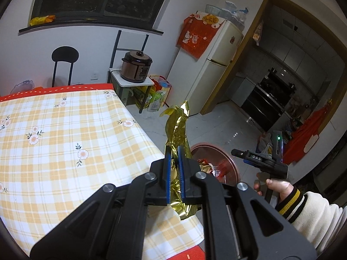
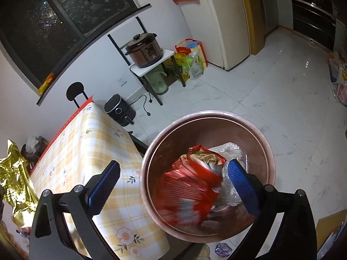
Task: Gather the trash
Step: 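Open both tools to drop the can and foil into the bin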
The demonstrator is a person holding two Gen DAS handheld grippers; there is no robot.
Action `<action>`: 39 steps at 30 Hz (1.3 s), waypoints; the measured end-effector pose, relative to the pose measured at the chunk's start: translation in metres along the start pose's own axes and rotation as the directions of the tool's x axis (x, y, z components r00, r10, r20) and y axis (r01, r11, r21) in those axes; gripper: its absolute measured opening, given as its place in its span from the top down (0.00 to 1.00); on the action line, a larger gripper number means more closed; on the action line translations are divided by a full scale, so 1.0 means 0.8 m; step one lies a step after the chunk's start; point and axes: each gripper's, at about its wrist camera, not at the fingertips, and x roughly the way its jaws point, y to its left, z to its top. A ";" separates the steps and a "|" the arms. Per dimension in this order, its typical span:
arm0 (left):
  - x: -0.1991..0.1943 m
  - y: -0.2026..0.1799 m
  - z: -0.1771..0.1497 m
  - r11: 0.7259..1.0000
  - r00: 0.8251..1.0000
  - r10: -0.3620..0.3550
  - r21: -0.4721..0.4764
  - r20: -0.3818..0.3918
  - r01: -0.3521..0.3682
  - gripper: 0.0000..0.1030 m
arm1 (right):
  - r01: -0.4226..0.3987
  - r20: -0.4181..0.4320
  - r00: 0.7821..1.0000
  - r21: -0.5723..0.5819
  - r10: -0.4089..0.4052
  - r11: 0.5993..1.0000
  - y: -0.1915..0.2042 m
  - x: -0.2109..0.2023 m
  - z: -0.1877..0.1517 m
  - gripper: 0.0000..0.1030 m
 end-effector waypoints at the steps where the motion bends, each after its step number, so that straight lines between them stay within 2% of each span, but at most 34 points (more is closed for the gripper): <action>1: 0.001 -0.001 0.000 1.000 1.000 -0.001 0.003 -0.002 0.001 0.90 | 0.002 0.003 1.000 0.001 -0.002 1.000 0.000 0.000 0.000 0.05; 7: 0.014 -0.013 0.004 0.999 0.999 -0.027 0.031 -0.021 0.028 0.90 | -0.018 0.059 0.998 0.007 0.018 1.000 0.002 -0.025 0.012 0.05; 15: 0.066 -0.052 0.013 0.990 0.990 -0.117 0.072 -0.074 0.123 0.90 | -0.008 0.156 0.988 -0.064 0.018 0.998 0.013 -0.099 0.032 0.05; 22: 0.135 -0.104 0.018 0.971 0.967 -0.207 0.087 -0.146 0.221 0.90 | 0.023 0.227 0.974 -0.077 -0.005 0.997 -0.004 -0.157 0.042 0.05; 28: 0.187 -0.144 0.013 0.956 0.947 -0.251 0.100 -0.200 0.275 0.90 | 0.058 0.249 0.968 -0.054 -0.043 0.997 -0.033 -0.182 0.041 0.05; 32: 0.219 -0.171 0.015 0.938 0.926 -0.295 0.112 -0.234 0.327 0.90 | 0.081 0.252 0.965 -0.028 -0.071 0.996 -0.050 -0.189 0.040 0.05; 34: 0.233 -0.179 0.017 0.924 0.911 -0.331 0.110 -0.244 0.365 0.71 | 0.089 0.250 0.965 -0.017 -0.082 0.996 -0.056 -0.190 0.039 0.05; 35: 0.238 -0.182 0.019 0.920 0.911 -0.337 0.120 -0.239 0.372 0.53 | 0.092 0.248 0.965 -0.014 -0.086 0.996 -0.057 -0.189 0.038 0.05; 36: 0.240 -0.184 0.020 0.918 0.914 -0.335 0.137 -0.231 0.371 0.48 | 0.094 0.247 0.965 -0.011 -0.089 0.995 -0.059 -0.189 0.037 0.05; 39: 0.241 -0.183 0.027 0.925 0.929 -0.298 0.175 -0.221 0.338 0.43 | 0.093 0.246 0.965 -0.009 -0.088 0.996 -0.057 -0.190 0.034 0.05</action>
